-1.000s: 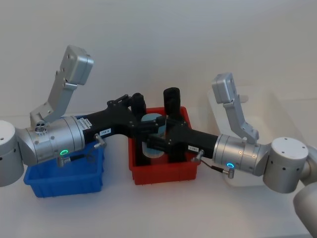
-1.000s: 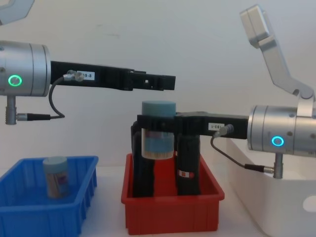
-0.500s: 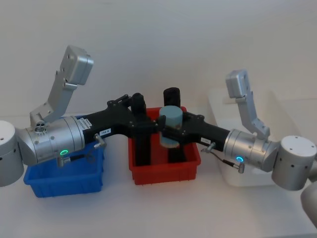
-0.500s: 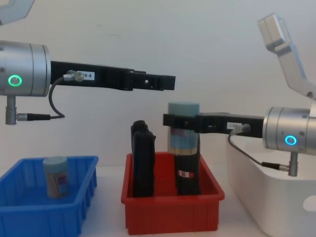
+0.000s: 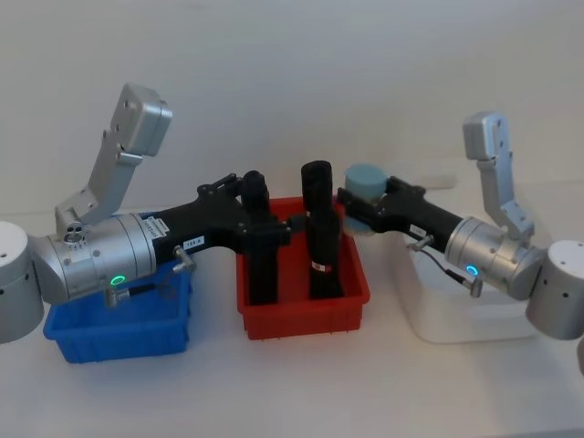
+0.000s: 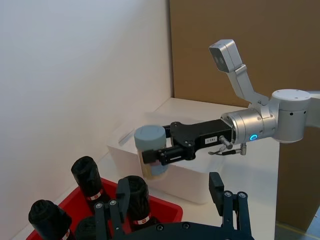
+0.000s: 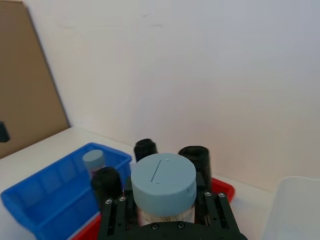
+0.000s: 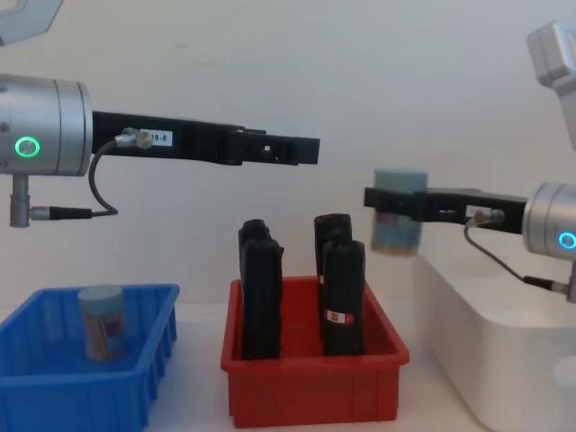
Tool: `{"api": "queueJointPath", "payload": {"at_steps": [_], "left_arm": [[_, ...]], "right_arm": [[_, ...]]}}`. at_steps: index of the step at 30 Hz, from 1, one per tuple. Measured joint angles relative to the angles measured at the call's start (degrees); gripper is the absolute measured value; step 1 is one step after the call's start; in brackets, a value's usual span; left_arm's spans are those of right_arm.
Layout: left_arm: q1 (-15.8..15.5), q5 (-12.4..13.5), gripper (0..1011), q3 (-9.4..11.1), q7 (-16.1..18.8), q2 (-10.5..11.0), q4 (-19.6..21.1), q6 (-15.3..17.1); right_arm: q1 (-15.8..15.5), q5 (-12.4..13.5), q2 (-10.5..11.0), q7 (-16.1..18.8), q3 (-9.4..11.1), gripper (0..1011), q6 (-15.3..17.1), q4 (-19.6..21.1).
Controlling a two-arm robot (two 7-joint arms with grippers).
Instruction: Pick the cotton swabs from the blue box and place them into the white box.
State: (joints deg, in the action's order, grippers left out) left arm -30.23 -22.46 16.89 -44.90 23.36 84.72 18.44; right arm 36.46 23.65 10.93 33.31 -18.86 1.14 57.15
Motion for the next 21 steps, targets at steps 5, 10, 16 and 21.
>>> {"api": "queueJointPath", "payload": {"at_steps": [5,10,16,21], "left_arm": [[0.0,0.0,1004,0.0,0.0,0.0,0.0,0.0],[0.0,0.0,1004,0.0,0.0,0.0,0.0,0.0],[0.0,0.0,1004,0.0,0.0,0.0,0.0,0.0],[0.0,0.0,1004,0.0,0.0,0.0,0.0,0.0]], "right_arm": [[0.08,-0.21,0.57,-3.27,1.15,680,-1.2,-0.34],[-0.13,-0.37,1.13,-6.35,2.08,680,-2.02,-0.22],[-1.08,-0.6,2.02,-10.72,3.35,680,-2.65,0.93],[-2.11,-0.84,2.83,-14.97,4.38,680,-2.67,2.12]]}}
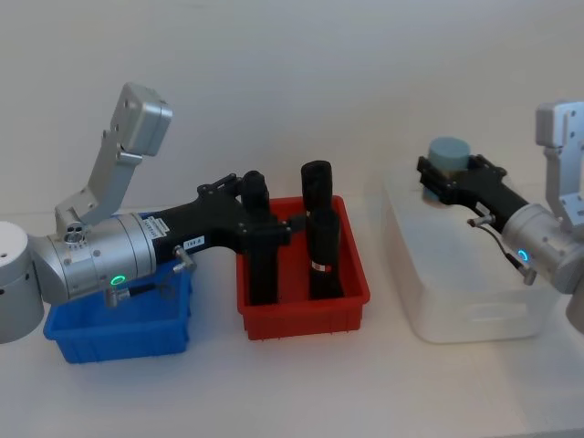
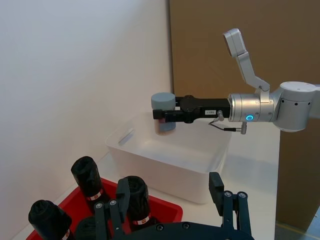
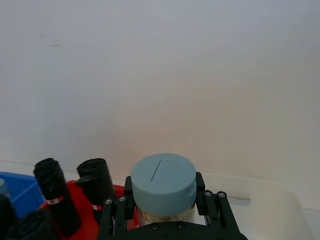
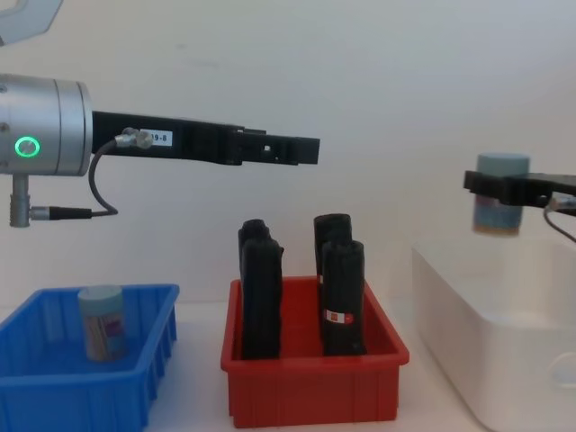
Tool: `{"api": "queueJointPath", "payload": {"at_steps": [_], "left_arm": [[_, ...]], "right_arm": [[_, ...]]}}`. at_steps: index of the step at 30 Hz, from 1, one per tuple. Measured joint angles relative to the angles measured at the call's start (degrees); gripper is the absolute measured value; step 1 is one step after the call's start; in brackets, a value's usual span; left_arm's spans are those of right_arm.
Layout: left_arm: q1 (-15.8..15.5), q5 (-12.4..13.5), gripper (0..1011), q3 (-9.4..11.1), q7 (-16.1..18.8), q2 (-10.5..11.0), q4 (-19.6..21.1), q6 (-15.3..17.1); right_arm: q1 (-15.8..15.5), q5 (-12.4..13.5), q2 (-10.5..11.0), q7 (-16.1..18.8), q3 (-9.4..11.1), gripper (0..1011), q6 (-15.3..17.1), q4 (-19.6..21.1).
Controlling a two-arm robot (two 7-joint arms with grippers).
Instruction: Pick the cotton swabs from the blue box and place them into the white box.
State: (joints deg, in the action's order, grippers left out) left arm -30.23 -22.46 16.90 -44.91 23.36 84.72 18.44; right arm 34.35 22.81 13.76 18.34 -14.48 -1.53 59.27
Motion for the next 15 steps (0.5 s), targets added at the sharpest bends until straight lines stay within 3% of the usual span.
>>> {"api": "queueJointPath", "payload": {"at_steps": [15], "left_arm": [[0.0,0.0,1004,0.0,0.0,0.0,0.0,0.0]], "right_arm": [[-2.0,-2.21,1.23,-12.23,1.83,680,3.38,0.69]]}}
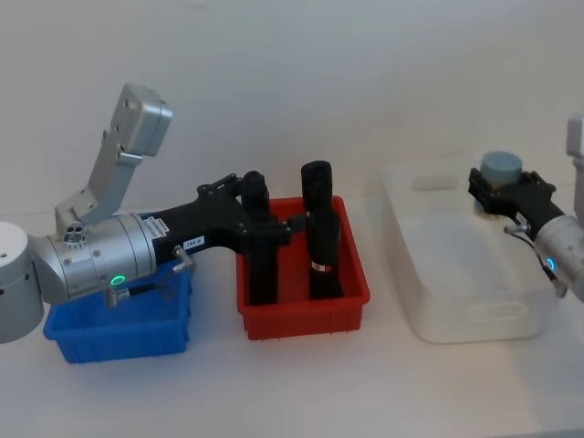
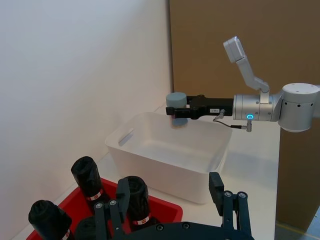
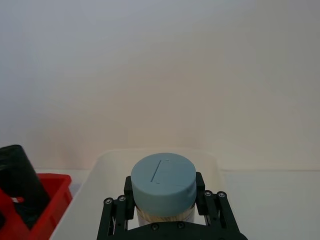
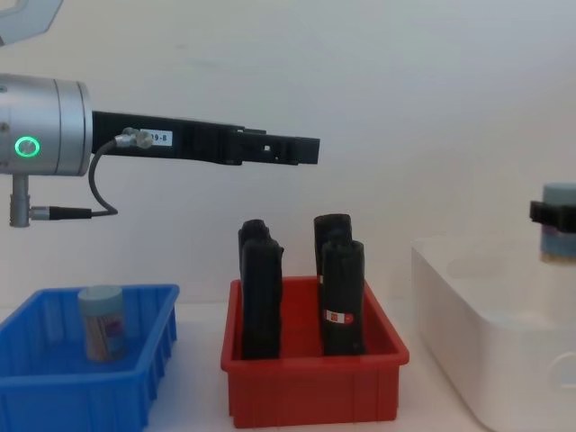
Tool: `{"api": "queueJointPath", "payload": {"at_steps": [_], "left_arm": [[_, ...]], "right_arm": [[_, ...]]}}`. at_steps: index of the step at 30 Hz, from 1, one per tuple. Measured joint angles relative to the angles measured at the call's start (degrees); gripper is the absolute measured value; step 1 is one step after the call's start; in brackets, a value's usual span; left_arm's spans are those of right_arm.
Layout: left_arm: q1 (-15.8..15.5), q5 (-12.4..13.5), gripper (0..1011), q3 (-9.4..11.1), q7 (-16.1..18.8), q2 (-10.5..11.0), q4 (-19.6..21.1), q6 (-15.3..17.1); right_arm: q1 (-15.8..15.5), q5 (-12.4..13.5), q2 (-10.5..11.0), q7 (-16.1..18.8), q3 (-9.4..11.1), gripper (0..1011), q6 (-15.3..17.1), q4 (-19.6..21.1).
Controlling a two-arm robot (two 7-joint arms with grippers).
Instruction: Pick the cotton swabs from the blue box and place them into the white box.
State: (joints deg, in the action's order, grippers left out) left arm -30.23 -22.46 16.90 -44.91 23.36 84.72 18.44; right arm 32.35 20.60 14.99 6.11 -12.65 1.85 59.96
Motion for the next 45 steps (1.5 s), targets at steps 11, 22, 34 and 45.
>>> {"api": "queueJointPath", "payload": {"at_steps": [11,22,34,45], "left_arm": [[0.0,0.0,1004,0.0,0.0,0.0,0.0,0.0],[0.0,0.0,1004,0.0,0.0,0.0,0.0,0.0],[0.0,0.0,1004,0.0,0.0,0.0,0.0,0.0],[0.0,0.0,1004,0.0,0.0,0.0,0.0,0.0]], "right_arm": [[-0.04,-1.95,0.0,-4.83,0.29,680,2.16,-2.5],[-0.23,-2.6,0.02,-5.5,0.58,891,2.49,-3.27],[-0.82,-1.97,0.17,-4.55,1.03,1001,1.16,-2.3],[-2.18,0.02,0.63,-4.49,2.08,1001,-2.08,0.65]]}}
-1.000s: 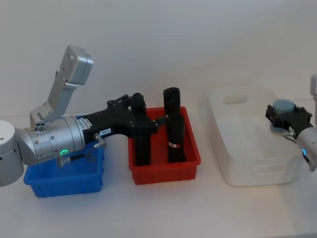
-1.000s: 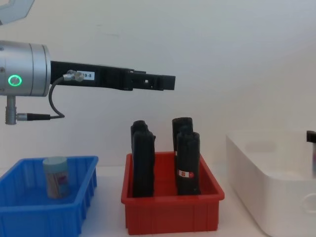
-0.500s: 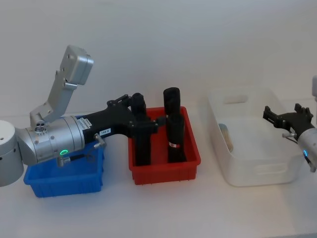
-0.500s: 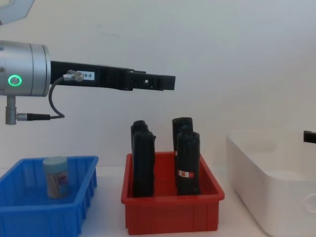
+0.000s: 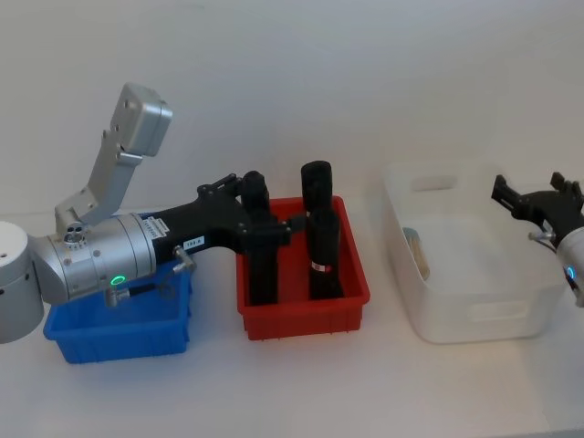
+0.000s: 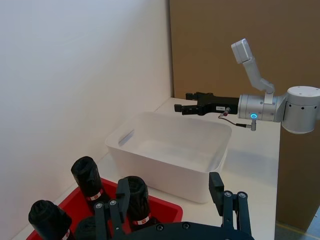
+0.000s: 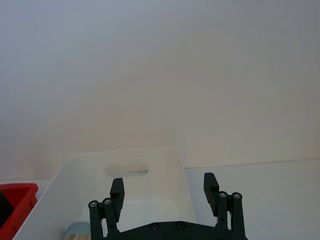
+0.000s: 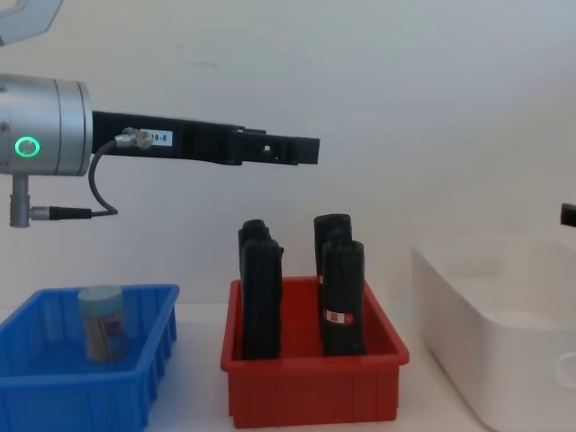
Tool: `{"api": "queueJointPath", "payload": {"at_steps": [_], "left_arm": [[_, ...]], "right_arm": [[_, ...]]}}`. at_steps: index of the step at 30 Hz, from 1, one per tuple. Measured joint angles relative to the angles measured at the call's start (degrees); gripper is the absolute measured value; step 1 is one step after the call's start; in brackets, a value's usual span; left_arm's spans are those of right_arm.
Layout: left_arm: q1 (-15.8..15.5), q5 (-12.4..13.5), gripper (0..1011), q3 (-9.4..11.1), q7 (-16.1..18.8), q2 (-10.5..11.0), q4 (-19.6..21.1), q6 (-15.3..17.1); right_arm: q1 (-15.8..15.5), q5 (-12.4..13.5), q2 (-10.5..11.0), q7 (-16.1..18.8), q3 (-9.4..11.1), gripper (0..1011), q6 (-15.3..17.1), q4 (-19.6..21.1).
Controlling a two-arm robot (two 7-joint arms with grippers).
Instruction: Pick the cotton swabs from the blue box and place them into the white box.
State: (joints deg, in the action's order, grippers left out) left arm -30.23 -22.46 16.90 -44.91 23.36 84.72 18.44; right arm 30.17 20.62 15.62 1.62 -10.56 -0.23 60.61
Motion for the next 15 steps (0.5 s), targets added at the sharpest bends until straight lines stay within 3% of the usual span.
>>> {"api": "queueJointPath", "payload": {"at_steps": [15], "left_arm": [[0.0,0.0,1004,0.0,0.0,0.0,0.0,0.0]], "right_arm": [[-2.06,1.43,0.74,-1.43,1.22,1001,-3.42,4.61]]}}
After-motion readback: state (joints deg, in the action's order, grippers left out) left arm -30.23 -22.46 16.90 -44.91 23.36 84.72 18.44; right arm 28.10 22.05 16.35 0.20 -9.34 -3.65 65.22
